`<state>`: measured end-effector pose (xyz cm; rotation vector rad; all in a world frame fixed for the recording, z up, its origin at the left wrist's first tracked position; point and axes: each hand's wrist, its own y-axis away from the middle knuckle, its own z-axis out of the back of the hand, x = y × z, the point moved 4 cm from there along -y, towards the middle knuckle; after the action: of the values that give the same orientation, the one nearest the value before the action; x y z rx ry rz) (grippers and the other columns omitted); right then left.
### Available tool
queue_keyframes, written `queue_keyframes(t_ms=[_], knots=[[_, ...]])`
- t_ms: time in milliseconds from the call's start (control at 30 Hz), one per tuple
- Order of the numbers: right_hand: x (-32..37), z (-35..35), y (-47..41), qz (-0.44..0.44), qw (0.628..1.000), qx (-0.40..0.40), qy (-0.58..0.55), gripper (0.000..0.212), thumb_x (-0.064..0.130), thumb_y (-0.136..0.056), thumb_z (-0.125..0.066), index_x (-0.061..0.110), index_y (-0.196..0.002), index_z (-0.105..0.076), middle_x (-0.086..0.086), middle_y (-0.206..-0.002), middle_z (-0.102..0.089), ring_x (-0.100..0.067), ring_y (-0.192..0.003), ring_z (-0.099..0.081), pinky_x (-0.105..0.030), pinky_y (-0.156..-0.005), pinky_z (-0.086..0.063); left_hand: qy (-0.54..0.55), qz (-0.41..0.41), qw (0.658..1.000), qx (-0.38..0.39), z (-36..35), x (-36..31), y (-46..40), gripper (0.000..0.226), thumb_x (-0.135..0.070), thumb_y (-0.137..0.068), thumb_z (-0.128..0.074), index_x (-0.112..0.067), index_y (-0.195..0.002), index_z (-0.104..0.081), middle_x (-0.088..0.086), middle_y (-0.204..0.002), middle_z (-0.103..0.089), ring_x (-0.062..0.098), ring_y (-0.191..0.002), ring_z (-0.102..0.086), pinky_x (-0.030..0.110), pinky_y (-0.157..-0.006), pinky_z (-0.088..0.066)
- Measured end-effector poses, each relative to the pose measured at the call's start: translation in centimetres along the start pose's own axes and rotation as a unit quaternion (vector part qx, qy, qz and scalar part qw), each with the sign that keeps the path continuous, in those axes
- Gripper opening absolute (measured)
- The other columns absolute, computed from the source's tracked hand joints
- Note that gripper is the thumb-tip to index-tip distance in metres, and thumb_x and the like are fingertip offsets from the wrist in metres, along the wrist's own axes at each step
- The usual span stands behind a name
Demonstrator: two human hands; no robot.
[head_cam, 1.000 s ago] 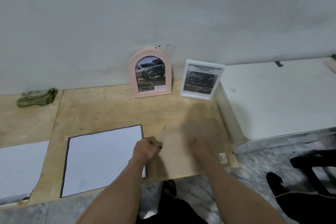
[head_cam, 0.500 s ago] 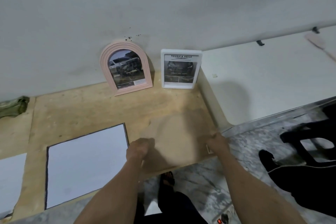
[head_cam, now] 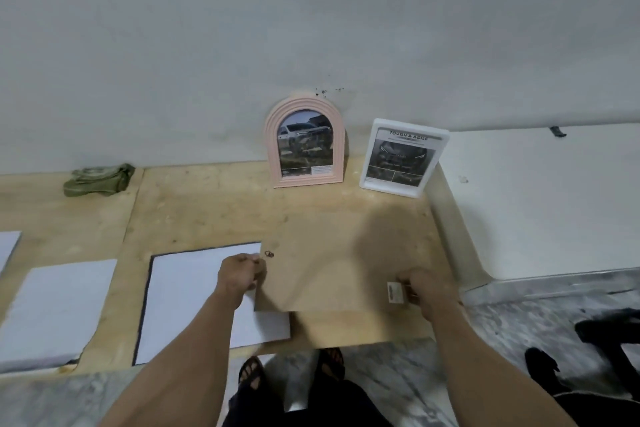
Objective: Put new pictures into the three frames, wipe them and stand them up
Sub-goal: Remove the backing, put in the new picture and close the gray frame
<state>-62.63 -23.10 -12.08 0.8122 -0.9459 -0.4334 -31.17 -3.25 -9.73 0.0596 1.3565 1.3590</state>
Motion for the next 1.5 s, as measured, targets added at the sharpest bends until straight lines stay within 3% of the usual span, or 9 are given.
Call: queue_keyframes(t_ms=[133, 333, 500, 800, 900, 1100, 1300, 1400, 1500], knots=[[1.9, -8.1, 2.1, 0.033, 0.996, 0.060, 0.058, 0.020, 0.005, -0.086, -0.061, 0.009, -0.066, -0.060, -0.014, -0.068, -0.059, -0.026, -0.066, -0.056, -0.033, -0.061, -0.043, 0.055, 0.023, 0.997, -0.045, 8.3, 2.7, 0.0, 0.020, 0.006, -0.090, -0.064, -0.007, -0.075, -0.062, 0.014, -0.081, -0.063, 0.026, -0.067, -0.058, 0.030, -0.060, -0.047], [1.7, -17.9, 5.6, 0.036, 0.984, 0.116, 0.131, 0.014, 0.002, -0.085, -0.057, 0.006, -0.073, -0.063, -0.017, -0.076, -0.062, -0.026, -0.068, -0.058, -0.032, -0.061, -0.047, 0.073, 0.060, 0.991, -0.094, 18.5, 8.3, -0.6, 0.004, 0.003, -0.090, -0.066, 0.000, -0.092, -0.067, 0.013, -0.077, -0.061, 0.025, -0.067, -0.055, 0.029, -0.057, -0.045], [0.1, -21.4, 7.1, 0.045, 0.985, 0.094, 0.139, 0.017, -0.002, -0.082, -0.053, 0.006, -0.069, -0.061, -0.016, -0.067, -0.056, -0.024, -0.060, -0.052, -0.030, -0.055, -0.043, 0.087, 0.058, 0.990, -0.100, 21.9, 11.2, -3.0, 0.015, 0.000, -0.088, -0.069, 0.000, -0.103, -0.071, 0.019, -0.101, -0.068, 0.034, -0.088, -0.062, 0.036, -0.071, -0.052], [-3.7, -22.2, 7.6, 0.017, 0.988, 0.045, 0.145, 0.019, -0.001, -0.078, -0.049, 0.014, -0.066, -0.050, -0.010, -0.060, -0.049, -0.021, -0.051, -0.050, -0.025, -0.048, -0.040, 0.050, 0.040, 0.995, -0.075, 22.3, 12.9, -4.3, 0.013, -0.002, -0.085, -0.069, -0.013, -0.082, -0.074, 0.014, -0.096, -0.070, 0.029, -0.080, -0.061, 0.031, -0.072, -0.050], [-3.5, -22.0, 6.4, 0.041, 0.986, 0.022, 0.161, 0.016, 0.004, -0.070, -0.051, 0.016, -0.060, -0.052, -0.011, -0.059, -0.050, -0.021, -0.055, -0.050, -0.030, -0.055, -0.040, 0.019, 0.030, 0.996, -0.087, 22.0, 12.8, -4.5, 0.016, -0.006, -0.081, -0.072, -0.021, -0.075, -0.074, 0.009, -0.097, -0.072, 0.033, -0.096, -0.065, 0.043, -0.094, -0.054], [-2.3, -22.6, 6.5, 0.081, 0.981, 0.006, 0.174, 0.023, 0.013, -0.085, -0.049, 0.002, -0.077, -0.067, -0.016, -0.083, -0.069, -0.031, -0.083, -0.065, -0.038, -0.078, -0.053, -0.046, 0.001, 0.993, -0.109, 20.9, 11.8, -4.5, 0.012, -0.010, -0.081, -0.071, -0.021, -0.075, -0.074, 0.002, -0.093, -0.072, 0.030, -0.095, -0.064, 0.037, -0.089, -0.052], [-2.7, -23.2, 6.9, 0.064, 0.990, 0.013, 0.127, 0.006, 0.015, -0.082, -0.059, 0.011, -0.077, -0.059, -0.009, -0.079, -0.063, -0.024, -0.074, -0.060, -0.032, -0.069, -0.050, -0.042, -0.006, 0.994, -0.105, 20.5, 12.2, -4.1, 0.020, -0.009, -0.084, -0.069, -0.021, -0.097, -0.077, 0.005, -0.100, -0.072, 0.030, -0.101, -0.063, 0.036, -0.092, -0.049], [-3.5, -23.4, 6.4, 0.001, 0.996, 0.052, 0.073, 0.019, 0.023, -0.080, -0.067, 0.009, -0.093, -0.066, -0.011, -0.089, -0.070, -0.027, -0.075, -0.067, -0.034, -0.063, -0.056, 0.005, 0.020, 0.996, -0.088, 20.7, 12.7, -4.3, 0.026, -0.009, -0.082, -0.070, -0.016, -0.107, -0.072, 0.008, -0.105, -0.071, 0.031, -0.102, -0.062, 0.042, -0.095, -0.051], [-2.9, -23.1, 7.6, -0.011, 0.997, 0.061, 0.042, 0.012, 0.012, -0.094, -0.055, 0.008, -0.085, -0.061, -0.013, -0.074, -0.063, -0.024, -0.059, -0.058, -0.025, -0.045, -0.047, 0.069, 0.050, 0.995, -0.043, 20.8, 13.1, -4.3, 0.014, -0.004, -0.086, -0.067, -0.011, -0.098, -0.070, 0.012, -0.092, -0.070, 0.029, -0.084, -0.060, 0.036, -0.079, -0.050]])
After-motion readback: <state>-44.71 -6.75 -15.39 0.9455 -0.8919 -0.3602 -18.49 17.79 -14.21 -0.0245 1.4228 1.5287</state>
